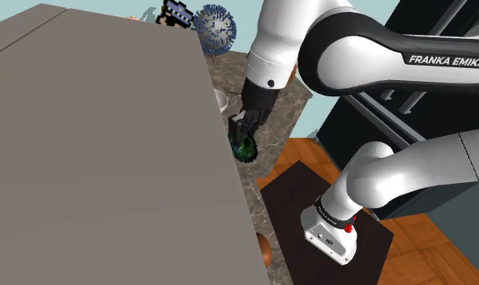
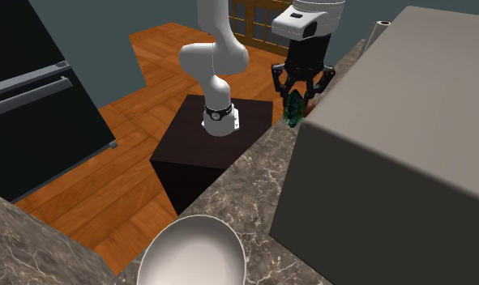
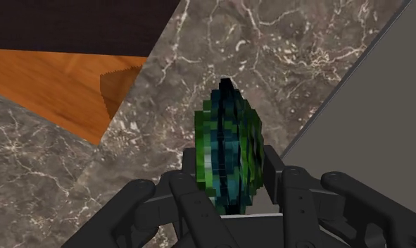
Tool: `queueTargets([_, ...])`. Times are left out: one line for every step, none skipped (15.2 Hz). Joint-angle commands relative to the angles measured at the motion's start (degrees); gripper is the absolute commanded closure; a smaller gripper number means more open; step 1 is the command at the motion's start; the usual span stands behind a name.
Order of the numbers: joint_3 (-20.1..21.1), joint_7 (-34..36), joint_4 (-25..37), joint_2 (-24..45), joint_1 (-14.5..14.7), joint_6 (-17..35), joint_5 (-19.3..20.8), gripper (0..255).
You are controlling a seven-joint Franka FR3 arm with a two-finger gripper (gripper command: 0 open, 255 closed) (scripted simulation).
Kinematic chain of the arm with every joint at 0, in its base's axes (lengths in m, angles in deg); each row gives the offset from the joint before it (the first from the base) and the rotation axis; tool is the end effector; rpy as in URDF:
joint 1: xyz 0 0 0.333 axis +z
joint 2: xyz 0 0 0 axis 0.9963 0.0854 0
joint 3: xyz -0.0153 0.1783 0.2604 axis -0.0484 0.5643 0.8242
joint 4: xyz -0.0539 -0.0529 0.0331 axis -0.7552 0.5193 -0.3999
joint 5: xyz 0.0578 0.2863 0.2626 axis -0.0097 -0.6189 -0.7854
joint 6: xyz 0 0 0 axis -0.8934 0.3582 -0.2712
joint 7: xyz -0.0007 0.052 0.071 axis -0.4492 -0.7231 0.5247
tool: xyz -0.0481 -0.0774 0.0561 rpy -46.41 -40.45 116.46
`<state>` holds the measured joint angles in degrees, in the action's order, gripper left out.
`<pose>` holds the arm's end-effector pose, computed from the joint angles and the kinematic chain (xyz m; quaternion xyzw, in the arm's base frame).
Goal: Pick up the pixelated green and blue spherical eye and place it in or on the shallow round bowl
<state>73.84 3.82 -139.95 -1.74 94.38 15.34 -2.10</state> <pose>0.2740 0.2783 0.5253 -0.9992 -0.0375 -0.0131 0.0010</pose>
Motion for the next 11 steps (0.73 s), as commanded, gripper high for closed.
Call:
queueTargets([-0.33,0.09,1.67,0.11,-0.16,-1.58,0.32,255])
queueTargets([-0.48,0.12,2.35,0.12,-0.22,-2.25,0.44,255])
queueTargets([-1.08,-0.84,3.04,1.34,-1.01,-1.89,1.22,255])
queueTargets([-1.65,-1.76,3.80,2.59,-1.79,-1.55,1.99,255])
queueTargets([-2.20,-2.65,4.62,3.90,-2.56,-1.22,2.75,255])
queueTargets([-2.73,-3.50,5.51,5.24,-3.31,-0.91,3.51,255])
queueTargets([-3.24,-4.32,6.46,6.62,-4.05,-0.63,4.27,255])
queueTargets([-3.72,-5.11,7.48,8.04,-4.78,-0.37,5.01,255])
queueTargets([-4.18,-5.87,8.57,9.49,-5.48,-0.14,5.75,255])
queueTargets([-4.62,-6.60,9.72,10.98,-6.17,0.07,6.48,255])
queueTargets([-5.05,-7.29,10.94,12.49,-6.84,0.24,7.21,255])
